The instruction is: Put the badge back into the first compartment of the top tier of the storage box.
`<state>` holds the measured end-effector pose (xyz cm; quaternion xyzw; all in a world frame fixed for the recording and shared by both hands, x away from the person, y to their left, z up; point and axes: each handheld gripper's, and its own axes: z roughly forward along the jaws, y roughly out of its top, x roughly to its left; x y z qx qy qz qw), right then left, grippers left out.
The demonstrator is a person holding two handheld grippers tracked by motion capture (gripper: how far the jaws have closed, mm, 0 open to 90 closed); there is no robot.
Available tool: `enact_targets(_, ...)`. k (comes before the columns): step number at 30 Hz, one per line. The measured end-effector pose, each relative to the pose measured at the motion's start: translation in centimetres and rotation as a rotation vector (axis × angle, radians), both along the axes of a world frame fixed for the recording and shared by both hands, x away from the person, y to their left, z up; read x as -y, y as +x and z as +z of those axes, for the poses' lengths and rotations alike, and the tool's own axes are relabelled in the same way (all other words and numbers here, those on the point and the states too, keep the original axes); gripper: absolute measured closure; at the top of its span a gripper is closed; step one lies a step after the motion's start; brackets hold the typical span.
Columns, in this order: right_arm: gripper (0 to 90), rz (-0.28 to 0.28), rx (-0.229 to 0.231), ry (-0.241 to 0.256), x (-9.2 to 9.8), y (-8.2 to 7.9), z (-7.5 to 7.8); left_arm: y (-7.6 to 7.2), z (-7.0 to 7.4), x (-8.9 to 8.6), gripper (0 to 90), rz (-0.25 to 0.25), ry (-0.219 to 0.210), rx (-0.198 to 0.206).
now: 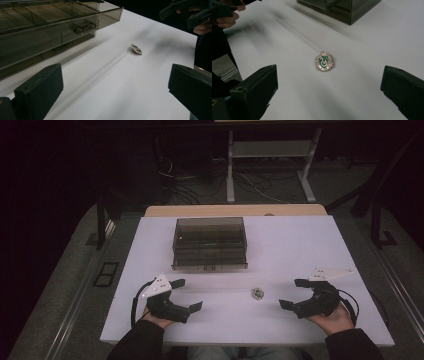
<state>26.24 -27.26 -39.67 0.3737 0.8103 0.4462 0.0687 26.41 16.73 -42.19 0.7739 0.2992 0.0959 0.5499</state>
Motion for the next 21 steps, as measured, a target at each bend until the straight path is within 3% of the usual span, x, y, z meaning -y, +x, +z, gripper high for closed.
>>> enact_targets(11,0.8,0.056,0.004,-0.045,-1.6,0.8,1.2,0.0,0.0,0.0,0.0,0.002,-0.005,-0.002)
enact_targets(21,0.8,0.087,-0.024,-0.068,-2.6,1.7,1.1,0.0,0.0,0.0,0.0,-0.001,-0.002,-0.003)
